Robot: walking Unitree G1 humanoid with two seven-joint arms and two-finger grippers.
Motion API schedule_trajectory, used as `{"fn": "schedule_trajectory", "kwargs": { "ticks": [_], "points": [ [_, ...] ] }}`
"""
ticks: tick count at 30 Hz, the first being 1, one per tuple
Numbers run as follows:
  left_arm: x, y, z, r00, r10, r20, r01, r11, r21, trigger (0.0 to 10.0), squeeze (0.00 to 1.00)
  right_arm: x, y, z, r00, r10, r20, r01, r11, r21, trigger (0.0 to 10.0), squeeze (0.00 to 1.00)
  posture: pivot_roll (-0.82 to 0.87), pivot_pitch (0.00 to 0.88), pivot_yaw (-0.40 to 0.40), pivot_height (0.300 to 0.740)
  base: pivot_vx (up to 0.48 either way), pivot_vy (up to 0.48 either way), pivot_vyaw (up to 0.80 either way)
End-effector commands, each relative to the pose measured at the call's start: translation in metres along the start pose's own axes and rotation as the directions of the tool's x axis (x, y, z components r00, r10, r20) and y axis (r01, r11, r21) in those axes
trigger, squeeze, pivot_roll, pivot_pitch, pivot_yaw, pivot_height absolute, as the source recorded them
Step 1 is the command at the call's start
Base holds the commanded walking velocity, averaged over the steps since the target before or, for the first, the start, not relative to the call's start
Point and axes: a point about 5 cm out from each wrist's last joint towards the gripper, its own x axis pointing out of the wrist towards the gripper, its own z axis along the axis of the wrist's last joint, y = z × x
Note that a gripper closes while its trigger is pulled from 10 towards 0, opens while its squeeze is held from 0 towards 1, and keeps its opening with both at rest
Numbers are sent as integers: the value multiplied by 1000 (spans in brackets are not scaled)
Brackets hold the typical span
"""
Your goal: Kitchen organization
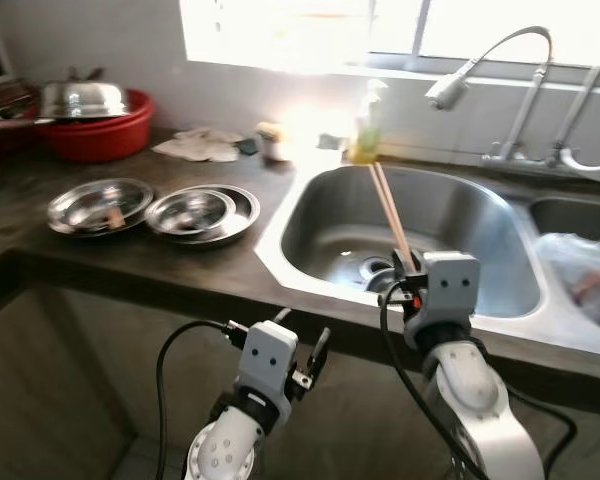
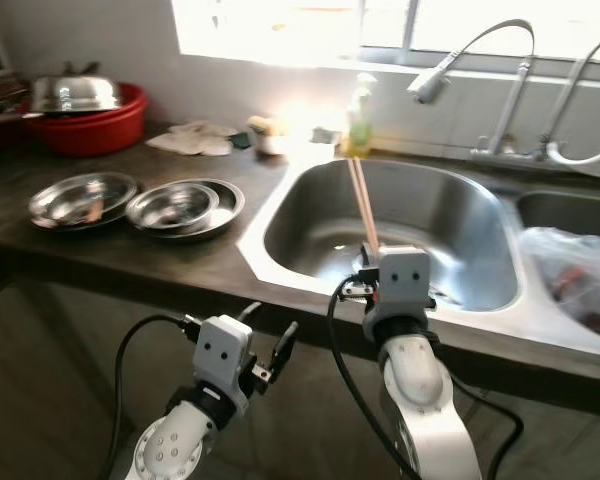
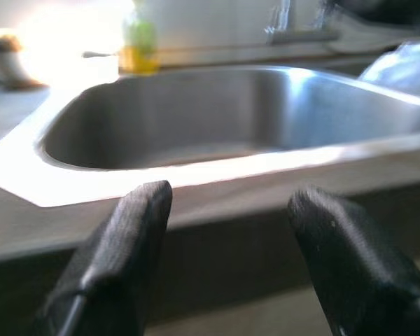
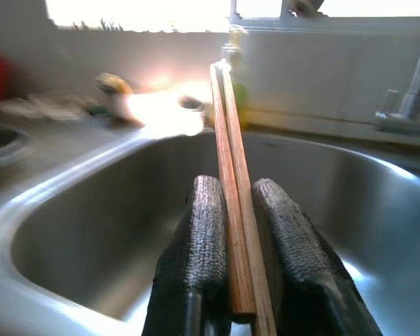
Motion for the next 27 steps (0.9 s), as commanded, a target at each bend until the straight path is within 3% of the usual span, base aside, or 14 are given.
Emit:
{"fn": "schedule_trajectory", "kwargs": {
  "ticks": [1,10,15,20,25,27],
  "points": [
    [-1,8,0,999,34,-10,-34,999,20,10000,0,7,4,1,999,48,-17,-49,999,-25,10000,0,105,0,-37,740,390,0,0],
    [-1,8,-2,999,46,-21,-46,999,-6,10000,0,32,-9,12,991,123,-55,-129,984,-123,10000,0,107,0,-43,740,117,0,0],
    [-1,6,-2,999,40,-25,-40,999,-5,10000,0,52,-19,14,970,171,-171,-200,966,-166,10000,0,112,0,-50,740,0,0,0],
    [-2,6,-2,999,42,-23,-42,999,-8,10000,0,62,-24,16,939,227,-259,-279,942,-184,10000,0,112,0,-53,740,0,0,0],
    [-2,5,-1,999,46,-24,-46,999,-9,10000,0,78,-33,9,881,266,-392,-368,905,-214,10000,0,118,0,-64,740,0,0,0],
    [-3,5,0,998,52,-20,-53,999,-7,10000,0,82,-34,-2,843,284,-456,-403,896,-186,10000,0,119,6,-67,740,0,0,0]
  ]
}}
